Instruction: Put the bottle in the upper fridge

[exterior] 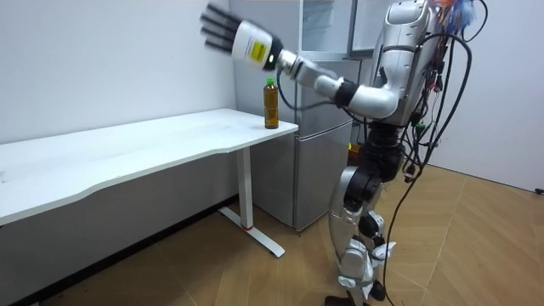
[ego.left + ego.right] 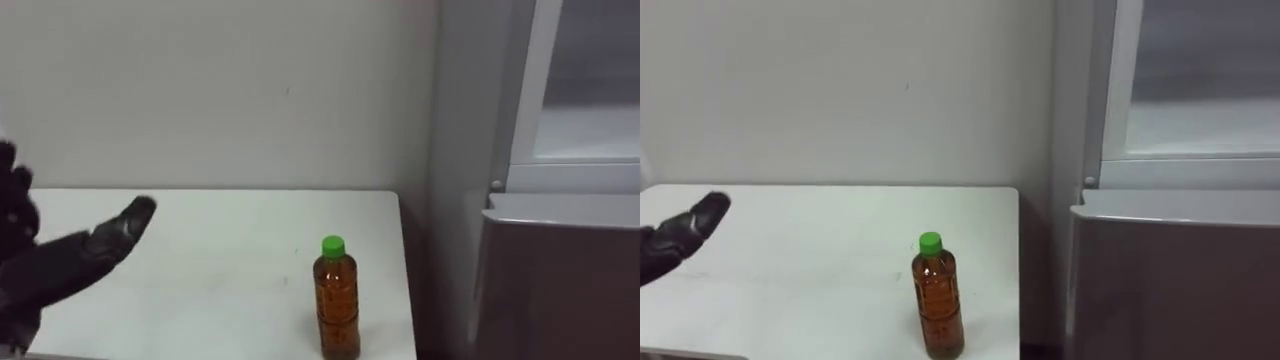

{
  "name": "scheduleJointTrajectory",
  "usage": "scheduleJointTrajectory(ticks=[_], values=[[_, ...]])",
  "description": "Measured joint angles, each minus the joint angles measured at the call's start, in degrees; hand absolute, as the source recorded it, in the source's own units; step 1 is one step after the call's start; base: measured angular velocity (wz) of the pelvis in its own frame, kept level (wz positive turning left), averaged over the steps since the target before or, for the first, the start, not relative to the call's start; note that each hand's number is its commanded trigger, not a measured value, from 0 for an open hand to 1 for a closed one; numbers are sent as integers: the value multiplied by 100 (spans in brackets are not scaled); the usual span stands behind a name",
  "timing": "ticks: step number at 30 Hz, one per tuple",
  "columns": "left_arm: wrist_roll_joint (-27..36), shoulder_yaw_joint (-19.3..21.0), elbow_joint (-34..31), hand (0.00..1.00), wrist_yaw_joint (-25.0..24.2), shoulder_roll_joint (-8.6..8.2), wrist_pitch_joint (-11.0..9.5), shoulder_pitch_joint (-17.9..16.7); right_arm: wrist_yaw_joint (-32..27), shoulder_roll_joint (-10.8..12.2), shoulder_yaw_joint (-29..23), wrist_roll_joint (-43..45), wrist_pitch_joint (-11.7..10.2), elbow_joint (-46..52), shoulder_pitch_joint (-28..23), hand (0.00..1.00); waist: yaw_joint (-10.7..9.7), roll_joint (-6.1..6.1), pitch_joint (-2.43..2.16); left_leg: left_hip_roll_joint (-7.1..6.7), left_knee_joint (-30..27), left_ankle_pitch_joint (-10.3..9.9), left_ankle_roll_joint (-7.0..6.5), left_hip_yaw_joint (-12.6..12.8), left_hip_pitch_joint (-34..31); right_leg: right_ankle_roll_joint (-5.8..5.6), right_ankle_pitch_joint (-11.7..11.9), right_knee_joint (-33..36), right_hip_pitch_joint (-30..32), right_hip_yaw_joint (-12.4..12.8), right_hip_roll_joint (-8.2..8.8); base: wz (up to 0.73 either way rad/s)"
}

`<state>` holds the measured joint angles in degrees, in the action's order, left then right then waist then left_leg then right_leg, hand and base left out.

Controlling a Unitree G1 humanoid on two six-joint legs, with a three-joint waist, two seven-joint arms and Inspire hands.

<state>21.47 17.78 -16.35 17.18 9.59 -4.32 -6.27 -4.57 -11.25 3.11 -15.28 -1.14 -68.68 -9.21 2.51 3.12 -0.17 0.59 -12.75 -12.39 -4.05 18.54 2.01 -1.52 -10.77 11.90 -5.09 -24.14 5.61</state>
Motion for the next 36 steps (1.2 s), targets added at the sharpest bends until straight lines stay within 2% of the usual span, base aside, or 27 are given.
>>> scheduleJointTrajectory(ticks=[2,3,6,8,9,11,16,20,24,27,30,33,36], values=[[149,27,330,0,202,-11,-9,-185,55,13,-6,3,-1,-2,2,0,34,-31,10,-1,-11,-2,-3,-4,-2,0,0,38,16,1,2,0],[160,28,596,0,263,-23,-23,-261,87,35,-32,10,-3,2,-1,0,79,-55,24,-2,-22,-6,-7,-23,-19,-3,-2,63,24,-14,10,5],[413,3,1455,0,373,-25,-84,-552,223,39,-198,-5,-6,148,-114,0,111,-58,28,-16,-19,-20,-23,-48,6,-15,-10,68,29,-27,22,3],[724,-11,2402,0,506,-35,-114,-667,277,40,-212,6,-7,209,-164,0,116,-57,26,-28,-18,-28,-27,-65,29,-21,-13,77,4,-2,25,0],[800,-25,2656,0,529,-34,-117,-711,289,40,-211,6,-8,220,-160,0,104,-57,27,-29,-18,-30,-26,-66,22,-22,-13,77,9,6,26,-4],[930,-249,3578,0,616,-38,-122,-847,415,39,-212,17,-12,239,-159,0,113,-63,26,-36,-19,-36,-24,-71,43,-23,-15,66,19,41,26,-5],[884,-712,5291,0,404,-83,-177,-1114,504,43,-254,27,-83,255,-212,0,86,-95,10,-39,-14,-38,-27,-58,65,-27,-24,62,10,64,28,-2],[535,-1026,6831,0,89,-90,-198,-1128,627,46,-336,13,-83,245,-275,0,37,-118,7,-39,-7,-38,-26,-66,92,-38,-14,-20,-78,64,7,1],[341,-1333,7487,0,-150,-143,-68,-1173,664,44,-338,14,-83,275,-269,0,24,-121,7,-40,3,-36,-26,-68,102,-38,-14,-22,-56,55,9,0],[182,-1374,7835,0,-339,-190,136,-1170,715,46,-325,12,-83,258,-257,0,-68,-126,6,-39,15,-34,-23,-60,137,-38,-15,-34,-89,71,-1,-1],[-197,-1372,7940,0,-550,-205,290,-1116,730,54,-323,38,-83,238,-238,0,-94,-145,6,-34,47,-30,-17,-16,164,-34,-16,-33,-82,137,-14,-8],[-487,-1432,7946,0,-663,-209,346,-988,760,111,-324,-24,-83,170,-215,0,-243,-206,4,-31,50,-27,-12,-10,156,-30,-20,-35,-68,139,-16,0],[-687,-1596,8002,0,-745,-210,399,-710,778,196,-329,-93,-98,169,-209,0,-321,-271,11,-31,96,-21,-5,36,173,-29,-18,-35,-68,246,-34,-10]])
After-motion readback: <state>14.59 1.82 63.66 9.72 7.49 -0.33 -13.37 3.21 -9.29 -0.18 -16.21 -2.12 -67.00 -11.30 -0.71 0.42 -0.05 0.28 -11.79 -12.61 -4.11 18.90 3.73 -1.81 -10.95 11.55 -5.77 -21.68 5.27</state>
